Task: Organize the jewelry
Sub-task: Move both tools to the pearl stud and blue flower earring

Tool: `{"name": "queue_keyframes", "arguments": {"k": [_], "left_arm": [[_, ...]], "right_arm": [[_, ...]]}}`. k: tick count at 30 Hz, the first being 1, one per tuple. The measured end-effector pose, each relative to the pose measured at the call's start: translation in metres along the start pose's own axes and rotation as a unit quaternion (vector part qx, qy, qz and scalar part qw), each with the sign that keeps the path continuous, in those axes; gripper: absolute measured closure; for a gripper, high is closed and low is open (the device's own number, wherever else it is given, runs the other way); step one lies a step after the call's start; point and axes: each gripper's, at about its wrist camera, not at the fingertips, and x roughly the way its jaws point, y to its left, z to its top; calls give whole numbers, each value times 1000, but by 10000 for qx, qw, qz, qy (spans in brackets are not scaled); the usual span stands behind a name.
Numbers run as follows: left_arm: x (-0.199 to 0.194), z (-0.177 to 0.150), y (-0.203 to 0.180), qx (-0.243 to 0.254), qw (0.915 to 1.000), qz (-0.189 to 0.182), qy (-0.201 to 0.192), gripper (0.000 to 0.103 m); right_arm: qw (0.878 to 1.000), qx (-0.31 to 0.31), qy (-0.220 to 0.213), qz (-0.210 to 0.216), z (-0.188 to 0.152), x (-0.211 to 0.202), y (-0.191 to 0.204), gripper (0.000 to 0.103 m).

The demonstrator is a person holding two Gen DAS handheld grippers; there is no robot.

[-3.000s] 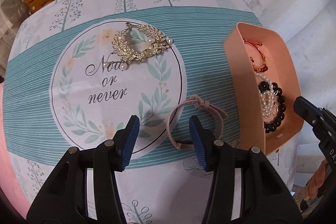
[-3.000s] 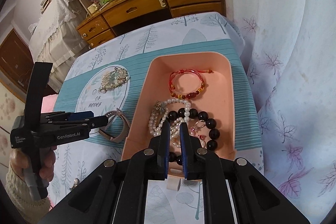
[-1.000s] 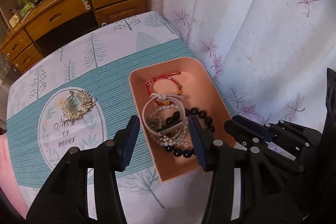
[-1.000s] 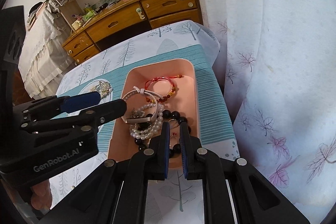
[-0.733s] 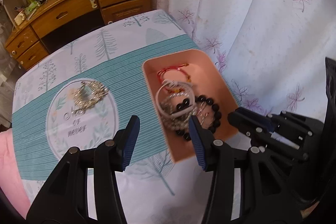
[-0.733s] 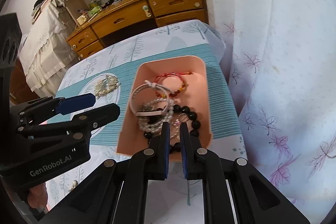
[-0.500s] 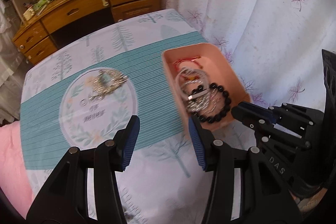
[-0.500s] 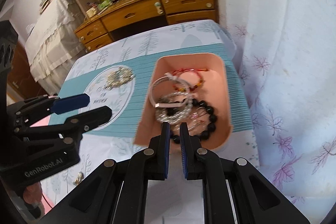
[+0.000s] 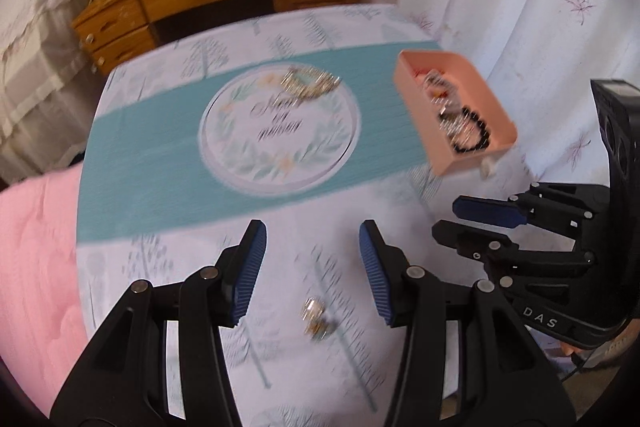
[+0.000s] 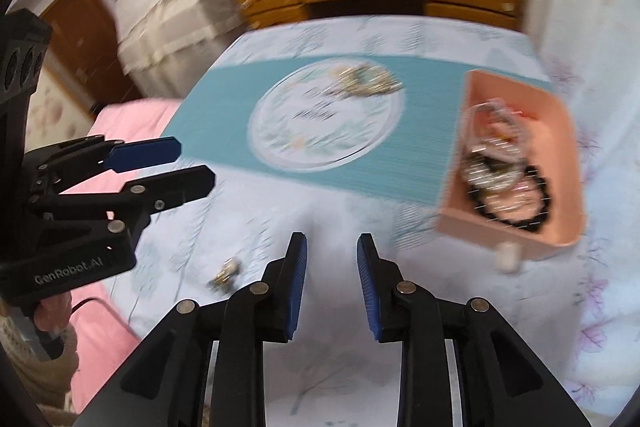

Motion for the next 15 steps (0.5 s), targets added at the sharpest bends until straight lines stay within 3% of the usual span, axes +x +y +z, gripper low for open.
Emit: {"name": "queue_keyframes", "arguments": {"k": [9, 15], "left_arm": [[8, -87, 43, -760, 9970, 81, 131, 58], [16, -120, 60, -1142, 9932, -88, 214, 58]], "right_arm": [[9948, -627, 526, 601, -34, 46, 74, 77], [9922, -921, 612, 575, -58, 69, 104, 77]]}}
